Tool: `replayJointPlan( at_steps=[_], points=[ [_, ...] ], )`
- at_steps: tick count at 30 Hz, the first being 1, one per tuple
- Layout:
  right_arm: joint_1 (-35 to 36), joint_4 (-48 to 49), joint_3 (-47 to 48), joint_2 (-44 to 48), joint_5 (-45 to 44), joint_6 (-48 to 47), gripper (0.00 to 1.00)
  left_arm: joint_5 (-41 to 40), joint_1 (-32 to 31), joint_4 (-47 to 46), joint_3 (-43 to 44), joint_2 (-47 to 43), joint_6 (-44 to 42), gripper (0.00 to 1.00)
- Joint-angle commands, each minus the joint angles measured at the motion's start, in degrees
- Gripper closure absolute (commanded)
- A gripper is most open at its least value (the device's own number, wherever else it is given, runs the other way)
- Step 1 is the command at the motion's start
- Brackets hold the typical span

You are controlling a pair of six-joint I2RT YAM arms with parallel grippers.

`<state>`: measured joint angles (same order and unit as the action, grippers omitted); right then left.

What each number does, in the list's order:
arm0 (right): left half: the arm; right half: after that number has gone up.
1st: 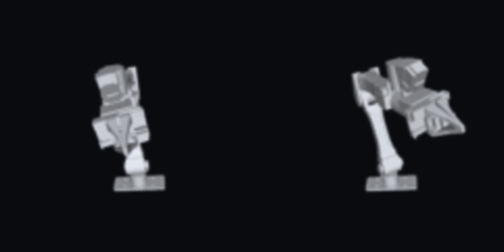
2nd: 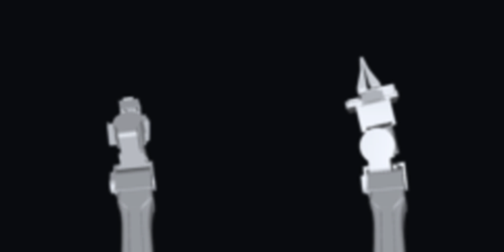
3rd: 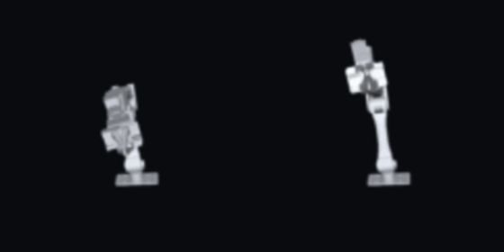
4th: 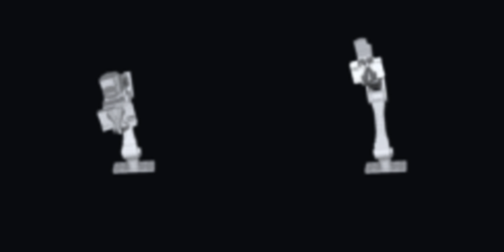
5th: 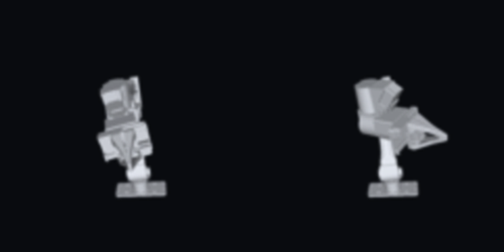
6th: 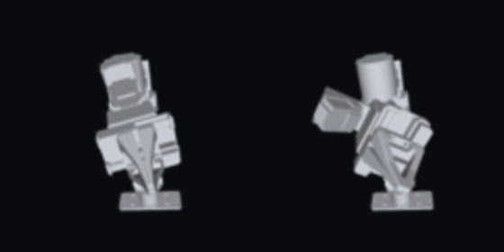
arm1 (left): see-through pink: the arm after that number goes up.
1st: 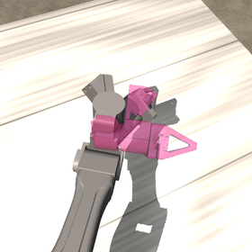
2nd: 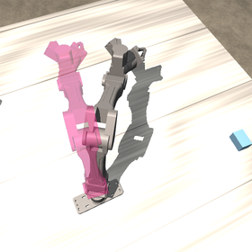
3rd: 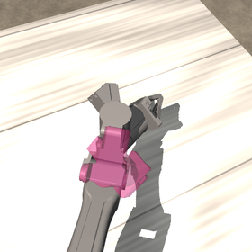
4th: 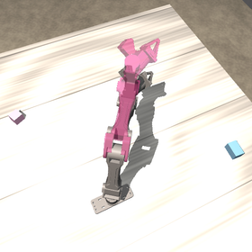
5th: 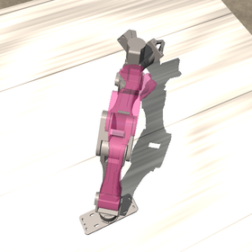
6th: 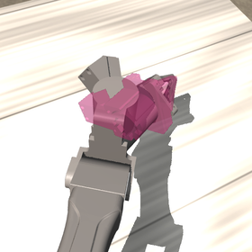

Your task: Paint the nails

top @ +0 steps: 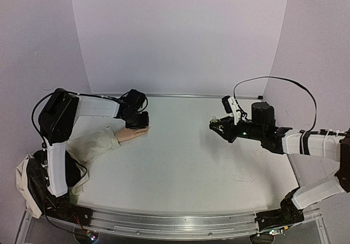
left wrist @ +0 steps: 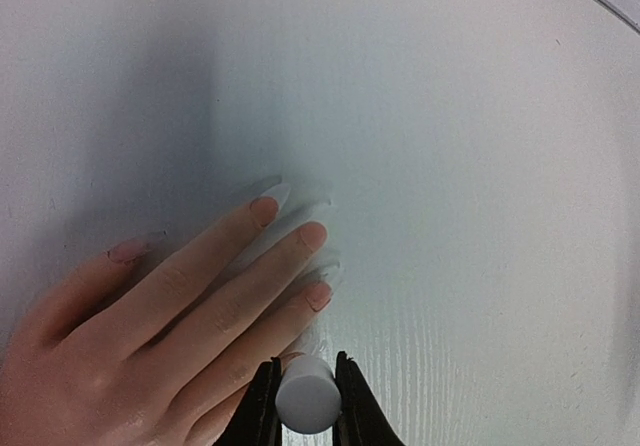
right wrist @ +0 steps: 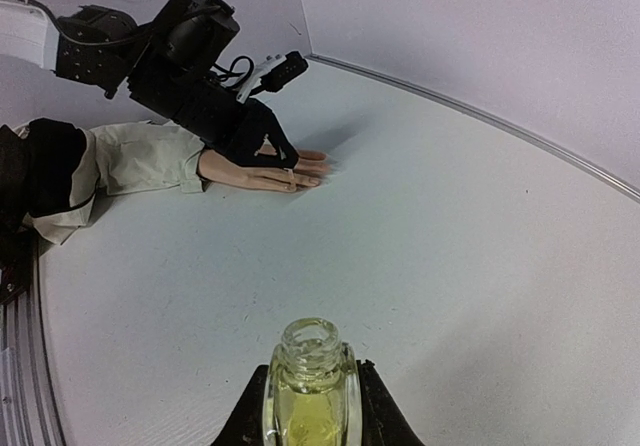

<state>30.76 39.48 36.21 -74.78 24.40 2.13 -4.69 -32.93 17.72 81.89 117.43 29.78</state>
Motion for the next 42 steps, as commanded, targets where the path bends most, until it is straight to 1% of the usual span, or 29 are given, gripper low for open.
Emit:
replayJointPlan(
  at_steps=[1, 42],
  points=[
    [-0.3, 3.8, 0.5, 0.9, 1.1, 0.5, 1.00, -0.8, 0.4, -0.8, 0.8, -2.1, -1.1, 1.00],
    [-0.3, 3.8, 0.6, 0.6, 0.9, 0.3, 1.00, -1.9, 0.4, 0.4, 3.7, 1.5, -0.9, 1.00]
  ],
)
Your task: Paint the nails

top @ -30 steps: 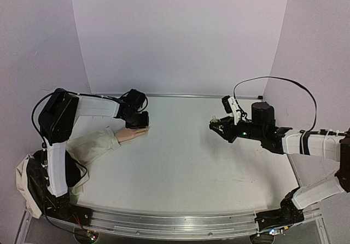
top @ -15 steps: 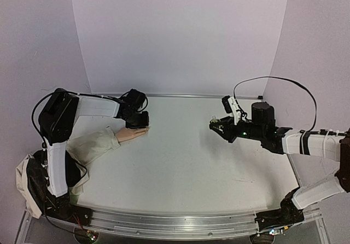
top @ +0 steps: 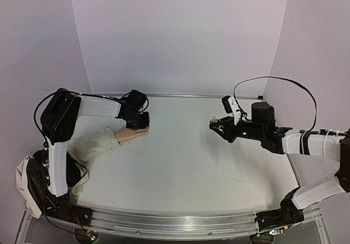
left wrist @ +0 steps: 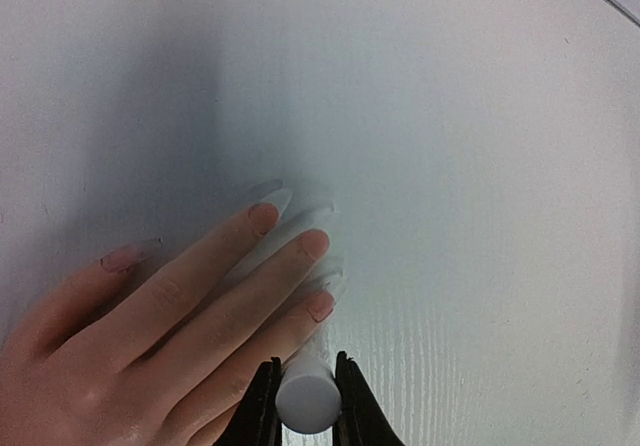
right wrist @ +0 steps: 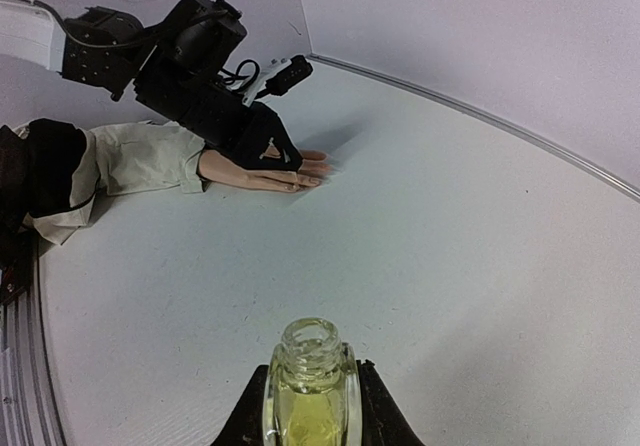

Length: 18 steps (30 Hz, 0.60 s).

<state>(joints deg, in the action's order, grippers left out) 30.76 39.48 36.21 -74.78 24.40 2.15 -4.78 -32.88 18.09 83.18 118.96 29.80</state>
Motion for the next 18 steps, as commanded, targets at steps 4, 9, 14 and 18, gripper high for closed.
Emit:
replayJointPlan(
  at_steps=[4, 9, 14, 18],
  points=[
    [-0.3, 3.8, 0.6, 0.5, 1.0, 0.3, 1.00, -1.8, 0.4, 0.2, 2.4, 0.2, -0.9, 1.00],
    [-0.3, 3.8, 0.6, 0.5, 0.9, 0.3, 1.00, -3.0, 0.4, 0.4, 1.9, -0.1, -0.6, 1.00],
    [-0.3, 3.8, 0.6, 0.6, 1.0, 0.4, 1.00, -3.1, 0.3, 0.5, 1.9, -0.1, -0.4, 1.00],
    [-0.3, 3.8, 0.6, 0.6, 1.0, 0.4, 1.00, -2.3, 0.4, 0.5, 1.8, -0.1, -0.3, 1.00]
  ],
)
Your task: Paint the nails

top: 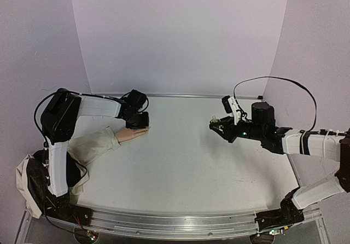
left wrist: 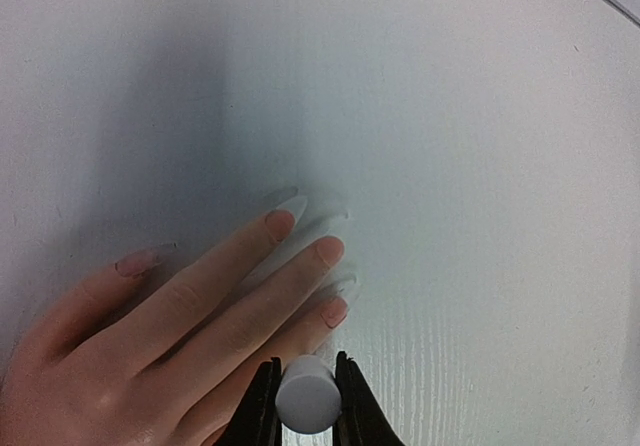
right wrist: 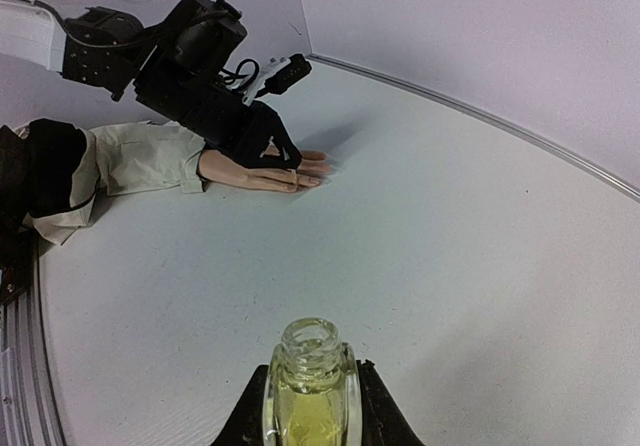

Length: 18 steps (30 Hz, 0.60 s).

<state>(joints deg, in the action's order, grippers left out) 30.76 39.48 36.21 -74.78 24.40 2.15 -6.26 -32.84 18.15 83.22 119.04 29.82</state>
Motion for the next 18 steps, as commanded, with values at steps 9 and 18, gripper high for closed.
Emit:
replayJointPlan(
  at_steps=[9, 18],
  points=[
    [-0.3, 3.8, 0.6, 0.4, 1.0, 0.4, 1.00, 0.9, 0.3, 0.3, 2.5, 0.4, -0.7, 1.00],
    [-0.3, 3.8, 0.6, 0.3, 1.0, 0.4, 1.00, 1.7, 0.2, 0.1, 2.7, 0.4, -0.8, 1.00]
  ],
)
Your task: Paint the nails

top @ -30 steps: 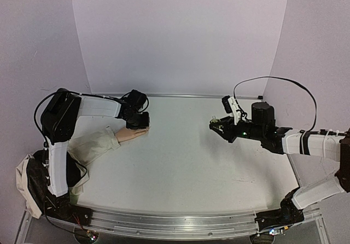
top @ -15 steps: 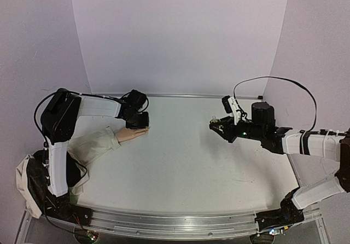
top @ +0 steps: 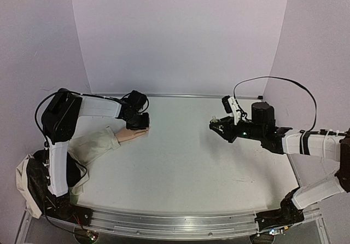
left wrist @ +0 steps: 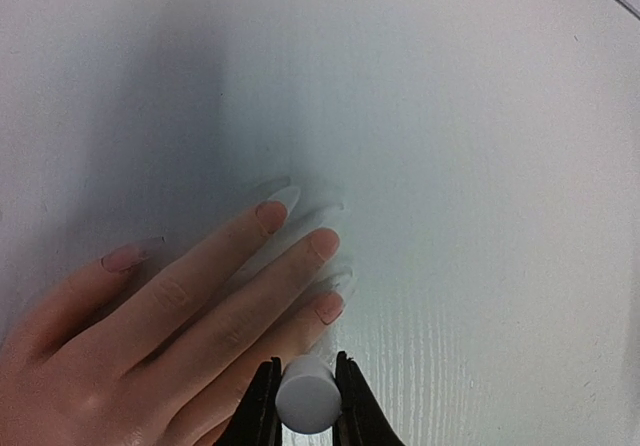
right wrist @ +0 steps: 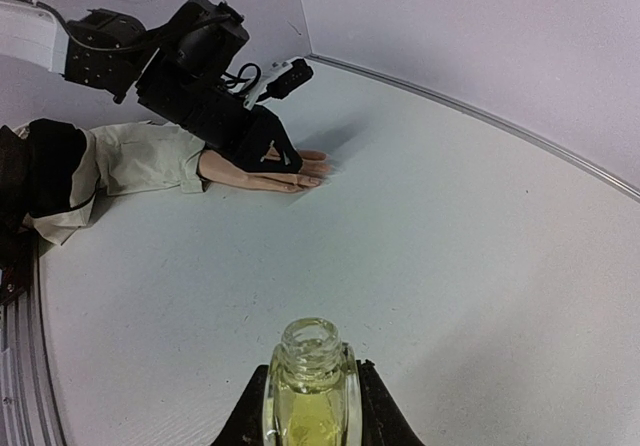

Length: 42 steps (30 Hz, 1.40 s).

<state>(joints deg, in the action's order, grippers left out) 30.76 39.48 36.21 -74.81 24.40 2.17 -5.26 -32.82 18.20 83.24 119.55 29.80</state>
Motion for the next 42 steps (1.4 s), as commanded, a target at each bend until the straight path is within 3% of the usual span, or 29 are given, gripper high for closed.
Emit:
replayJointPlan(
  at_steps=[1, 42],
  points=[
    [-0.3, 3.8, 0.6, 0.4, 1.0, 0.4, 1.00, 0.7, 0.2, 0.0, 2.7, -0.2, -0.8, 1.00],
    [-0.2, 3.8, 0.5, 0.7, 1.3, 0.7, 1.00, 0.5, -0.6, -0.6, 0.5, -2.1, -0.8, 1.00]
  ],
)
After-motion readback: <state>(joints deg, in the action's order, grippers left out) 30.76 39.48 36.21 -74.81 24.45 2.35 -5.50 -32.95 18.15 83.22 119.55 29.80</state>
